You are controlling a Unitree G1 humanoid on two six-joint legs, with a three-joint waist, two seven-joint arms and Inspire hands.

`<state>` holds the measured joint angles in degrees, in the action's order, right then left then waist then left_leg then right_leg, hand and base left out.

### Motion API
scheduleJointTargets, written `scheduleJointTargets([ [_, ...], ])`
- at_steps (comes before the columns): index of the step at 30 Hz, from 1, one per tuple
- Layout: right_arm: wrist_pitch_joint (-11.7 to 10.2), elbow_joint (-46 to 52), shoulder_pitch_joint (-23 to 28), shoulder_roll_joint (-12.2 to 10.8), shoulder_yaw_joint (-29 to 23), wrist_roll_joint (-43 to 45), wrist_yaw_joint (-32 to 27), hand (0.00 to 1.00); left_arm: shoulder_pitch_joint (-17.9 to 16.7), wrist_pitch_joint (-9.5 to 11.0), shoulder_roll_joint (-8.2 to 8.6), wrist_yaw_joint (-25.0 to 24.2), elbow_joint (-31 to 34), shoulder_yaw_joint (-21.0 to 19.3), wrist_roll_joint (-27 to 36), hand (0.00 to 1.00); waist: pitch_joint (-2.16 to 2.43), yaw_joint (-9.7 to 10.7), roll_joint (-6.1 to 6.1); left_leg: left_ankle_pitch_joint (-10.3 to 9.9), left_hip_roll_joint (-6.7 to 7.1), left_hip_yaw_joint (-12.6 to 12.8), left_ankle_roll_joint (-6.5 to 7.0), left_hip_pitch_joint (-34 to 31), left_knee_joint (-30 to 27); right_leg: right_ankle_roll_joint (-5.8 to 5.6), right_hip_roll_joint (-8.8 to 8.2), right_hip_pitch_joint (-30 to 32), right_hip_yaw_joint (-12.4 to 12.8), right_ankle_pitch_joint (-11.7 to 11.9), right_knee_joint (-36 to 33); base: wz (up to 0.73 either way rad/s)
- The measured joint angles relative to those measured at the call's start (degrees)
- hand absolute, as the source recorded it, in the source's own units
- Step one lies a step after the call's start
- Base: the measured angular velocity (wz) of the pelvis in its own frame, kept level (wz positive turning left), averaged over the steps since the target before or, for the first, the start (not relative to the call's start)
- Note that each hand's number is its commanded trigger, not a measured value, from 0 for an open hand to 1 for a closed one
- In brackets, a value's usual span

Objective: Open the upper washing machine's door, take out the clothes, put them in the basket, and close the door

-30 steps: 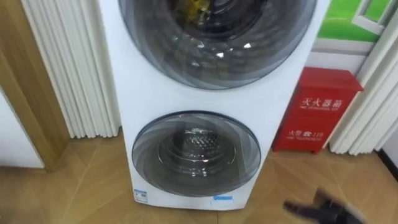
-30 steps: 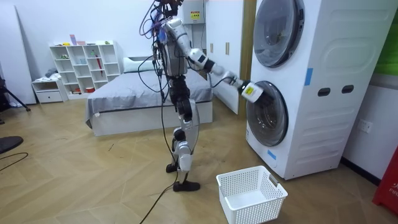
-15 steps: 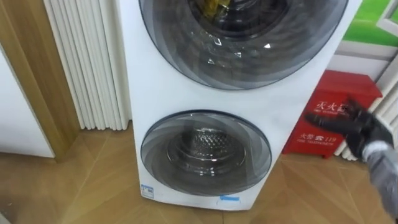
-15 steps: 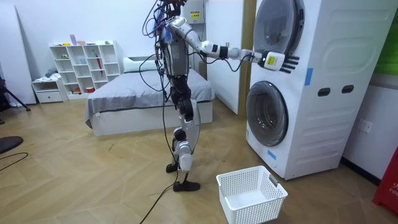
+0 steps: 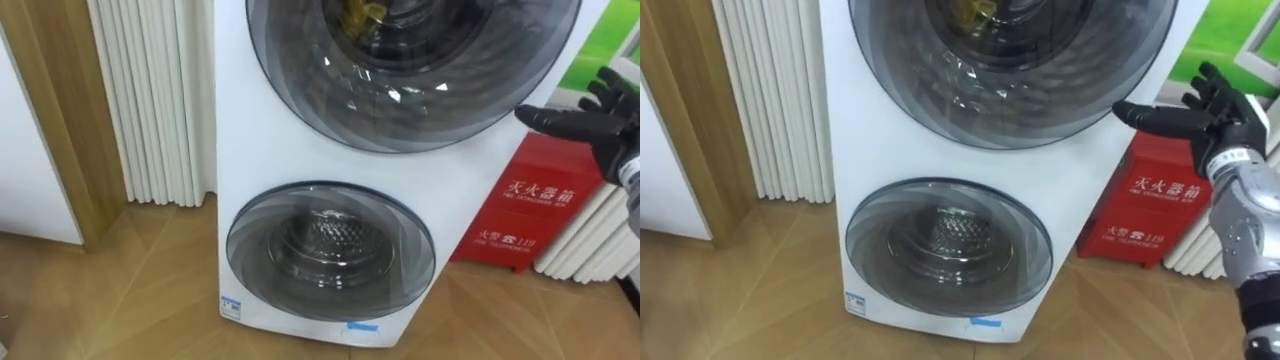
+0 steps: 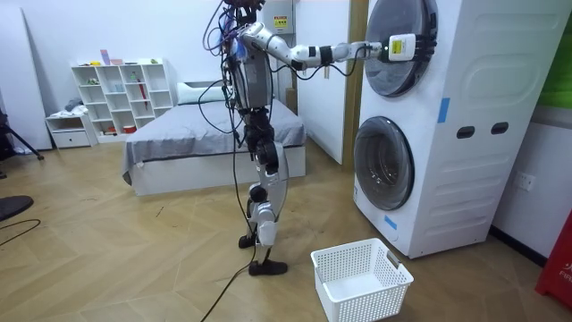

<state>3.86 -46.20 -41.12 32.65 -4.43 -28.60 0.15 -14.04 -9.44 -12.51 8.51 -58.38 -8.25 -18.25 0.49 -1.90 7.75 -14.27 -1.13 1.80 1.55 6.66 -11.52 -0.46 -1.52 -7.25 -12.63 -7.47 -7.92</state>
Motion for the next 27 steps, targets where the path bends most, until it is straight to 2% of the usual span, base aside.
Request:
scheduleJointTargets([
  [2, 0.0, -0.1, -0.2, 1.0, 1.2, 0.1, 0.1, 0.00, 0.0, 0.4, -0.16, 0.0, 0.1, -0.1, 0.0, 0.00, -0.37, -0.1, 0.50, 0.0, 0.04, -0.5, -0.02, -0.5, -0.2, -0.09, -0.03, 0.1, -0.4, -0.1, 0.0, 0.08],
  [8, 0.0, -2.2, -3.7, 4.5, 3.3, 2.2, 0.3, 0.00, -1.2, 0.5, -0.28, 0.0, 0.1, -0.6, -0.1, 0.00, -0.34, -0.2, 1.18, 0.0, 0.09, -1.0, -0.05, -1.8, -0.9, -0.11, -0.04, 0.9, -0.6, -0.1, 0.0, 0.05],
  [12, 0.0, -3.2, -5.1, 5.8, 5.0, 2.2, 0.2, 0.00, -1.4, 0.2, -0.52, 0.0, 0.2, -0.5, -0.1, 0.00, -0.31, -0.5, 1.35, 0.0, 0.10, -1.4, -0.06, -1.9, -1.1, -0.11, -0.03, 0.8, -0.9, -0.1, 0.0, 0.04],
  [15, 0.1, -3.4, -5.1, 6.0, 6.3, 2.5, 0.3, 0.00, -1.4, 0.1, -0.72, 0.0, 0.8, -0.5, -0.1, 0.00, -0.31, -1.4, 1.55, 0.0, 0.11, -1.7, -0.06, -2.1, -1.2, -0.11, -0.01, 0.9, -0.8, -0.1, 0.0, 0.00],
  [19, 1.3, -3.7, -5.5, 6.0, 7.8, 4.5, 1.4, 0.00, -1.1, 0.2, -1.12, 0.0, 1.0, -0.5, -0.1, 0.00, -0.26, -1.9, 1.63, 0.0, 0.22, -2.1, -0.06, -2.2, -1.2, -0.11, -0.05, 0.9, -0.8, -0.1, 0.0, 0.05],
  [27, 1.5, -3.7, -6.4, 6.0, 7.9, 4.7, 1.3, 0.00, -1.3, 0.2, -1.94, 0.0, 1.1, -0.5, -0.6, 0.00, -0.21, -3.0, 1.67, 0.0, 0.33, -2.6, -0.05, -2.3, -1.2, -0.11, -0.16, 0.7, -1.8, -0.1, 0.0, 0.02],
])
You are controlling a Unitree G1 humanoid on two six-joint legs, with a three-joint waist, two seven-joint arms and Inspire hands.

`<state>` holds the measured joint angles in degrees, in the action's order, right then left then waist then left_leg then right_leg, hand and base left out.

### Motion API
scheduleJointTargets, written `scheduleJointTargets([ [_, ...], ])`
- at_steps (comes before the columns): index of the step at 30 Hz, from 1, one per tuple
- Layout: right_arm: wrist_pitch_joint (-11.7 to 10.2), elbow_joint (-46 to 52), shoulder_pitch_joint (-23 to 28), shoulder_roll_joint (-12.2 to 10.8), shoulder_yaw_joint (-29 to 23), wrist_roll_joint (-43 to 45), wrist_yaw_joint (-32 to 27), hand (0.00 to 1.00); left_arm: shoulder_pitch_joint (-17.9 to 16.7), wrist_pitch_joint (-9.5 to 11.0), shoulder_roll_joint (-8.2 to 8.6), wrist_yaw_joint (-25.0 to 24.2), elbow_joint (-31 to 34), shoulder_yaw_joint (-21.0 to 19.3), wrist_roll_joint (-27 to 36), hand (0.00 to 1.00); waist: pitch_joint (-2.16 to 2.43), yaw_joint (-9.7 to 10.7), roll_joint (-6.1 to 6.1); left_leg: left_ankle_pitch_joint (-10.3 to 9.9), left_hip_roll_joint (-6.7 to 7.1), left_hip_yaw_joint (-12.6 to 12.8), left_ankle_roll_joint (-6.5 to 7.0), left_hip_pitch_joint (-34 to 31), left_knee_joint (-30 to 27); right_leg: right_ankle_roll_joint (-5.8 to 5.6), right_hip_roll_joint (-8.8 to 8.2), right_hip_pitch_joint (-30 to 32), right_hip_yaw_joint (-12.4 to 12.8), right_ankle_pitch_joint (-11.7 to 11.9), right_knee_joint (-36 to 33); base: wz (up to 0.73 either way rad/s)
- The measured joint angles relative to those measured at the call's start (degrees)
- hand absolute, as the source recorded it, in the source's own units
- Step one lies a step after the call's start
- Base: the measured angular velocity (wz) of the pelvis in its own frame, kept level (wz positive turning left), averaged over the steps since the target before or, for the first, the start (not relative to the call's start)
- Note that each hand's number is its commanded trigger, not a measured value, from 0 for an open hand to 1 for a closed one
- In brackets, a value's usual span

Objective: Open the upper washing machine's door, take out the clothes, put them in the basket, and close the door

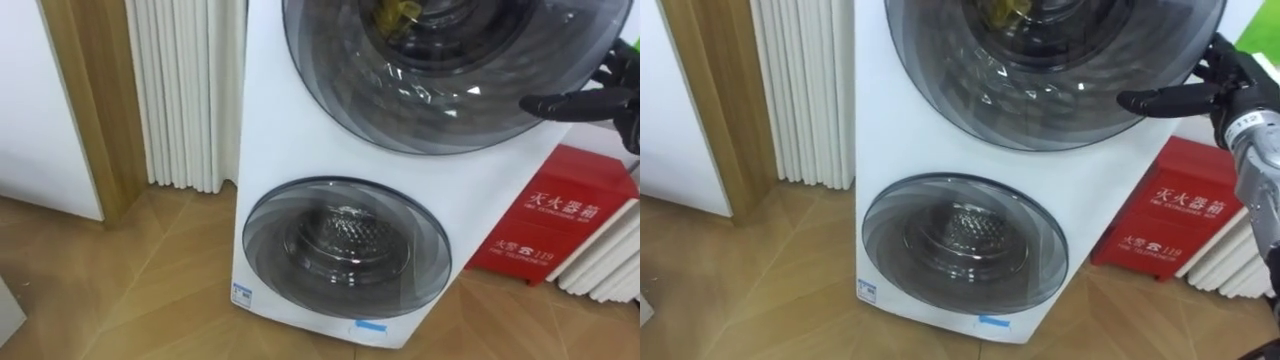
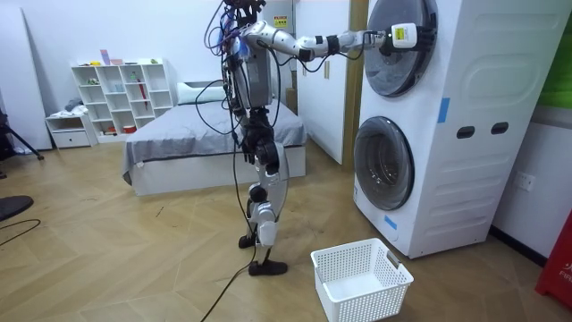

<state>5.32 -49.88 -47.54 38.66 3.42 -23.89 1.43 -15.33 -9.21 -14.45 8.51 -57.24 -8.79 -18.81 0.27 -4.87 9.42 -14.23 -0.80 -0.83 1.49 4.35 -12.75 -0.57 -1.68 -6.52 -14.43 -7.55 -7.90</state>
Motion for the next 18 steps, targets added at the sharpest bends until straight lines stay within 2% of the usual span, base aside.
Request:
scheduleJointTargets([
  [6, 0.8, 0.0, 0.0, 0.0, 1.0, -0.3, -1.4, 0.00, 0.1, -0.2, -0.10, -0.4, 0.0, 0.1, 0.0, 0.00, -0.09, -0.9, -0.15, 0.0, 0.01, -0.1, 0.00, 0.6, 0.0, -0.02, 0.00, -0.5, 0.0, 0.0, 0.1, -0.01],
  [11, 0.8, -0.2, 0.0, 0.0, 1.0, -0.3, -2.6, 0.00, 0.0, -0.6, -0.08, -0.5, -0.2, 0.2, 0.0, 0.00, -0.45, -1.8, -0.64, 0.0, 0.07, -0.4, -0.05, 0.7, 0.0, -0.02, 0.00, -0.9, -0.1, 0.0, 0.1, 0.02],
  [18, 0.9, -0.4, 0.0, 0.0, 1.7, 0.5, -4.4, 0.00, -0.3, -1.0, 0.10, -0.3, -0.9, 0.1, 0.0, 0.00, -0.53, -2.5, -0.75, 0.2, 0.09, -1.2, -0.27, 0.0, 0.0, -0.03, 0.12, -0.7, -0.3, 0.0, 0.1, 0.04],
])
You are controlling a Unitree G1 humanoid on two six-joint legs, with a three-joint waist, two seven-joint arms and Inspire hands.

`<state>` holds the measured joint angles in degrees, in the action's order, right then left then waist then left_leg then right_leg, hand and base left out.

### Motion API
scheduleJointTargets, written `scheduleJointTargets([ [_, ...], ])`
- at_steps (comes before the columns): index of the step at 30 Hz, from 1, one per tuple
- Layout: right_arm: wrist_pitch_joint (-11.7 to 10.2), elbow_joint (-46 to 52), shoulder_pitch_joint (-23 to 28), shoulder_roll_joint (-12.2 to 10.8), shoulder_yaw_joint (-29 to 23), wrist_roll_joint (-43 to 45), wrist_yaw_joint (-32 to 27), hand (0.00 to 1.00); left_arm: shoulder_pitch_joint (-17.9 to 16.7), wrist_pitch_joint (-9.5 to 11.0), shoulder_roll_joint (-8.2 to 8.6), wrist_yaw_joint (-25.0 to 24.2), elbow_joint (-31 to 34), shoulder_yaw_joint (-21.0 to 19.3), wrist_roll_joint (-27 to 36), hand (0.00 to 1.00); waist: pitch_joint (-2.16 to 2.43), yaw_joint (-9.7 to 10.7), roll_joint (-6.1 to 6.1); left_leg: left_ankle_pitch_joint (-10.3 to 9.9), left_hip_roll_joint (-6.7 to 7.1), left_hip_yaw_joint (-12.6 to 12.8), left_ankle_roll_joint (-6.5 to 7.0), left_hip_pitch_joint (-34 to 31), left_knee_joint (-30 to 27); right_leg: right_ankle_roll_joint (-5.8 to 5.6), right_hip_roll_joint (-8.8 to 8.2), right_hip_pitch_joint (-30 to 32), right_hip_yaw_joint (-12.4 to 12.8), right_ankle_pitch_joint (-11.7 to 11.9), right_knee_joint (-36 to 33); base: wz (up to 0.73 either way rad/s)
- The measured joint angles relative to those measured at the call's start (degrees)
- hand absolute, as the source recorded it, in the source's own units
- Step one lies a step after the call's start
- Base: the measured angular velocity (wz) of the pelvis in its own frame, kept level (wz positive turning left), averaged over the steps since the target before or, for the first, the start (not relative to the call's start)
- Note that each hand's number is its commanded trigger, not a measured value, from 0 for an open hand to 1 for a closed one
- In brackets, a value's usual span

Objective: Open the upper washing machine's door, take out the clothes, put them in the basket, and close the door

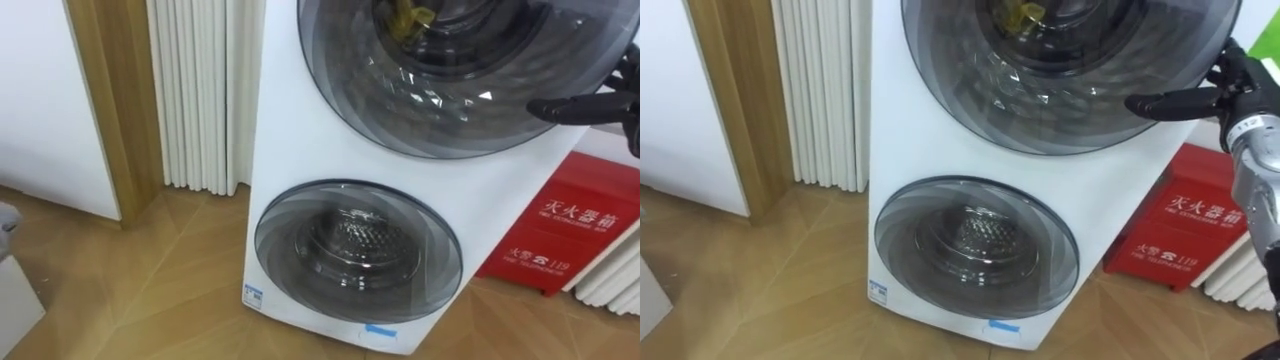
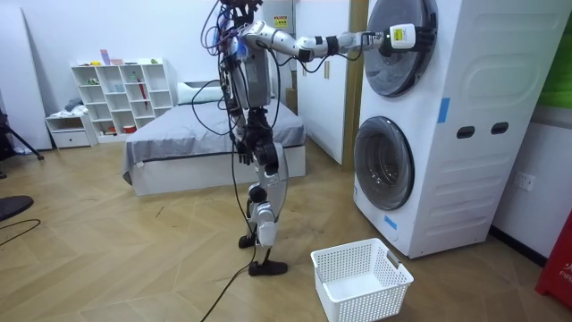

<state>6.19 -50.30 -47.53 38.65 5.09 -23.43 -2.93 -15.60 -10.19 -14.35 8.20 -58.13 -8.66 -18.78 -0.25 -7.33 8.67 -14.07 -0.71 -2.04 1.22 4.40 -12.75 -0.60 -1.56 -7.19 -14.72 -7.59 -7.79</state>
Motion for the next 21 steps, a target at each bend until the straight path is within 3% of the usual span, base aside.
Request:
scheduleJointTargets([
  [3, 0.0, 0.0, 0.0, 0.0, -0.1, -0.6, -1.1, 0.00, -0.1, 0.0, 0.06, 0.0, 0.0, 0.0, 0.0, 0.00, -0.03, -0.5, -0.07, 0.1, -0.01, -0.4, -0.14, -0.4, -0.1, 0.00, -0.02, 0.2, -1.2, 0.0, 0.0, 0.05],
  [12, -0.3, 0.8, 0.0, -0.4, -0.1, -3.0, -3.0, 0.00, -0.4, 0.6, 0.07, 0.1, 0.0, 0.6, -0.1, 0.00, -0.03, -0.8, -1.03, 0.2, 0.03, -0.5, -0.26, -0.9, -0.8, 0.01, -0.02, 0.2, -1.2, 0.0, -0.1, 0.02],
  [16, 2.3, 5.3, 0.0, -0.7, 0.4, -2.5, -5.2, 0.00, -0.2, 0.5, 0.02, 0.0, 1.0, 0.6, 0.0, 0.00, 0.34, -0.7, -2.05, 0.2, -0.12, 0.1, -0.38, -1.1, -0.6, 0.31, -0.05, 1.3, -0.9, -0.2, -1.0, -0.09],
  [21, 4.5, 14.9, 2.1, -2.7, 0.4, -3.2, -9.8, 0.00, 0.6, 0.1, -0.16, 0.1, 1.3, 1.8, 0.0, 0.00, 0.41, 0.2, -2.45, 0.6, -0.58, 1.0, -0.85, -1.8, -0.7, 0.84, 0.07, 2.5, -0.7, -0.5, -2.0, -0.09],
])
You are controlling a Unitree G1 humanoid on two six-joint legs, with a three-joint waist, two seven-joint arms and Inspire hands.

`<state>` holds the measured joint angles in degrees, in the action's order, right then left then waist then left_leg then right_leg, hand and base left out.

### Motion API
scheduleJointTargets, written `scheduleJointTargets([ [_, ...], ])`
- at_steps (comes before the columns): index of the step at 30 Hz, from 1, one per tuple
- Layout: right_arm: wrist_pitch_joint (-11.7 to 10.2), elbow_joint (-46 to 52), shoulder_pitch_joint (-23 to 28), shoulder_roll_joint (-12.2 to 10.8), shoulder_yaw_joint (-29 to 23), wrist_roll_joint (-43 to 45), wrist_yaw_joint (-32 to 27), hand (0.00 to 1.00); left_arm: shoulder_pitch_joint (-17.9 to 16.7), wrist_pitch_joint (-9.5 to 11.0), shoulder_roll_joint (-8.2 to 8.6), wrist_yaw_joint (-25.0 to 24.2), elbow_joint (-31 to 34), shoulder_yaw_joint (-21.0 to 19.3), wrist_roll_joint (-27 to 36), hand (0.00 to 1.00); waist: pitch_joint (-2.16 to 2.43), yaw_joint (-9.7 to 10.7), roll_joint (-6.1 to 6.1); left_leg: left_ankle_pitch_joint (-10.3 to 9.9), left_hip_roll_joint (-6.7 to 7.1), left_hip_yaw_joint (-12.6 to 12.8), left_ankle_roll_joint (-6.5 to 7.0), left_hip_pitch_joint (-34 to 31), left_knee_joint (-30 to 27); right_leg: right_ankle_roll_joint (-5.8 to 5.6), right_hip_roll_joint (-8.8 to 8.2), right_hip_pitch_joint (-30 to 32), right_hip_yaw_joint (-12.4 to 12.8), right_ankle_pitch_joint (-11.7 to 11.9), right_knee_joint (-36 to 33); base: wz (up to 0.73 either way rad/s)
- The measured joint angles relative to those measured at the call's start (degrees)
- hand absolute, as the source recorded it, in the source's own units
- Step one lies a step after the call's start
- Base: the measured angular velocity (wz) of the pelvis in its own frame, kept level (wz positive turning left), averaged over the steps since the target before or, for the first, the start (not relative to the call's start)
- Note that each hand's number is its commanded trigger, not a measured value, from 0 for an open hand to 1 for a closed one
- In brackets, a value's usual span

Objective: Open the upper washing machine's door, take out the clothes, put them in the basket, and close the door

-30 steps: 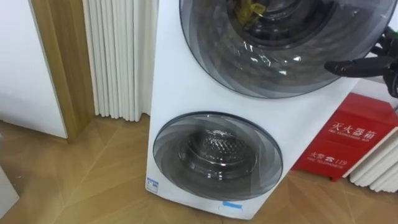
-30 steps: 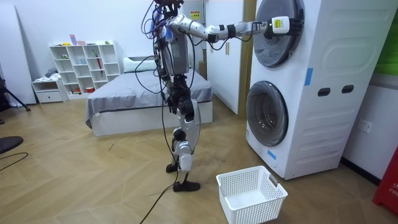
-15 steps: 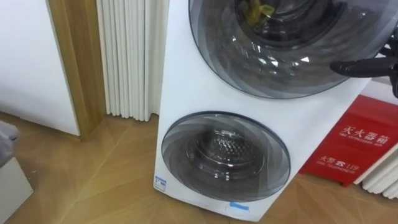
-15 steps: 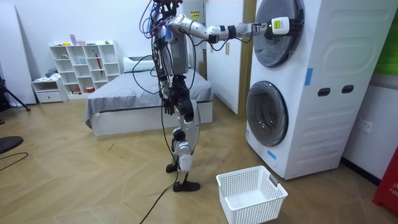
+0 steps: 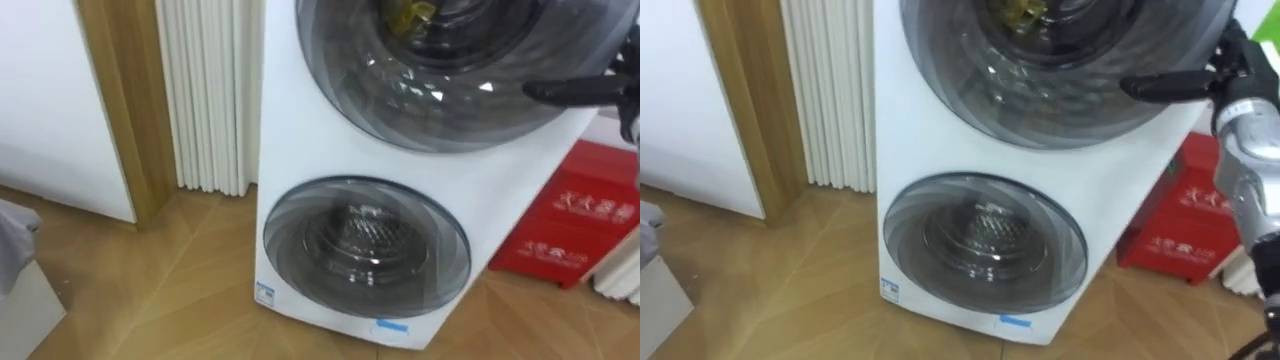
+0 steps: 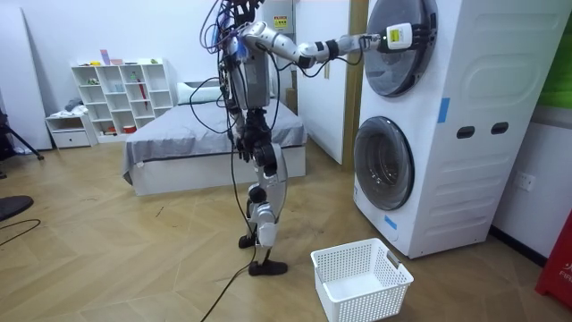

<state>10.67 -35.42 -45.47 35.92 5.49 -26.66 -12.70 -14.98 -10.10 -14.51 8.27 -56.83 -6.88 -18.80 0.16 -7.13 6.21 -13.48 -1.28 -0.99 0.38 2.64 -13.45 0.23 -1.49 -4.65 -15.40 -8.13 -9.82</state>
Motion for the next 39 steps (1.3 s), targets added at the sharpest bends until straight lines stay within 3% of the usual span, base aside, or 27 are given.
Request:
scheduleJointTargets([
  [5, 0.1, 9.5, 5.3, -0.2, 1.3, 0.3, -0.7, 0.00, 1.8, -0.4, -0.50, -0.1, 0.0, 3.8, 0.1, 0.00, 0.00, 1.2, -0.01, 0.5, -0.18, 0.8, -0.33, 0.7, 0.8, 0.42, 0.19, 0.2, 1.1, -0.3, -0.1, -0.11],
  [15, 0.5, 24.1, 15.1, -0.5, 1.0, 0.1, 0.1, 0.00, 3.0, -0.3, -0.68, 0.0, 0.4, 4.5, 0.8, 0.00, 0.02, 2.5, 0.02, 0.6, -0.98, 3.2, -0.55, 1.9, 1.4, 1.10, 0.88, 0.2, 3.0, 0.2, -0.3, -0.11],
  [20, -0.1, 28.7, 18.6, -2.7, -0.5, -0.4, 0.5, 0.00, 2.1, -0.3, -0.57, 0.0, -0.4, 5.1, 1.3, 0.00, 0.02, 3.0, 0.01, 0.7, -1.05, 3.2, -0.78, 1.9, 1.2, 1.24, 0.97, 0.2, 3.1, 0.2, -0.2, -0.01],
  [27, -0.9, 36.2, 24.8, -3.5, -2.7, -0.3, 1.7, 0.00, 0.3, -0.3, -0.56, 0.0, -0.5, 5.2, 2.0, 0.00, 0.31, 3.9, -0.53, 0.6, -1.05, 3.1, -0.78, 1.6, 1.1, 1.42, 0.97, 0.2, 2.8, 0.4, 0.0, 0.00],
  [30, -1.1, 40.6, 27.9, -4.5, -4.0, -0.5, 3.0, 0.00, -0.1, -0.3, -0.46, 0.0, -0.5, 5.3, 2.4, 0.00, 0.82, 4.3, -1.50, 0.7, -1.05, 3.2, -0.78, 1.7, 1.5, 1.42, 0.97, 0.4, 2.8, 0.4, 0.0, 0.00],
  [33, -1.2, 44.6, 30.3, -5.1, -4.3, 0.2, 3.8, 0.00, -0.3, 0.3, -0.48, 0.0, -0.5, 5.3, 2.4, 0.00, 0.88, 4.5, -2.12, 0.7, -1.13, 3.4, -0.85, 1.9, 1.8, 1.42, 0.99, 0.4, 2.9, 0.4, 0.0, -0.04],
  [35, -1.2, 45.8, 30.5, -6.3, -4.0, 0.4, 4.2, 0.00, -0.2, 0.8, -0.47, 0.0, -0.5, 5.3, 2.4, 0.00, 0.80, 5.4, -1.98, 0.7, -1.16, 3.6, -0.87, 2.0, 1.8, 1.42, 1.02, 0.5, 3.1, 0.3, -0.2, -0.03],
  [39, -1.1, 49.5, 32.4, -6.4, -3.9, 1.0, 4.6, 0.00, 0.6, 2.4, -0.47, 0.0, -0.6, 5.3, 2.4, 0.00, 0.60, 5.4, -1.60, 0.7, -1.20, 4.6, -0.86, 1.9, 2.0, 1.39, 1.12, 1.6, 4.6, 0.3, -1.0, -0.16],
])
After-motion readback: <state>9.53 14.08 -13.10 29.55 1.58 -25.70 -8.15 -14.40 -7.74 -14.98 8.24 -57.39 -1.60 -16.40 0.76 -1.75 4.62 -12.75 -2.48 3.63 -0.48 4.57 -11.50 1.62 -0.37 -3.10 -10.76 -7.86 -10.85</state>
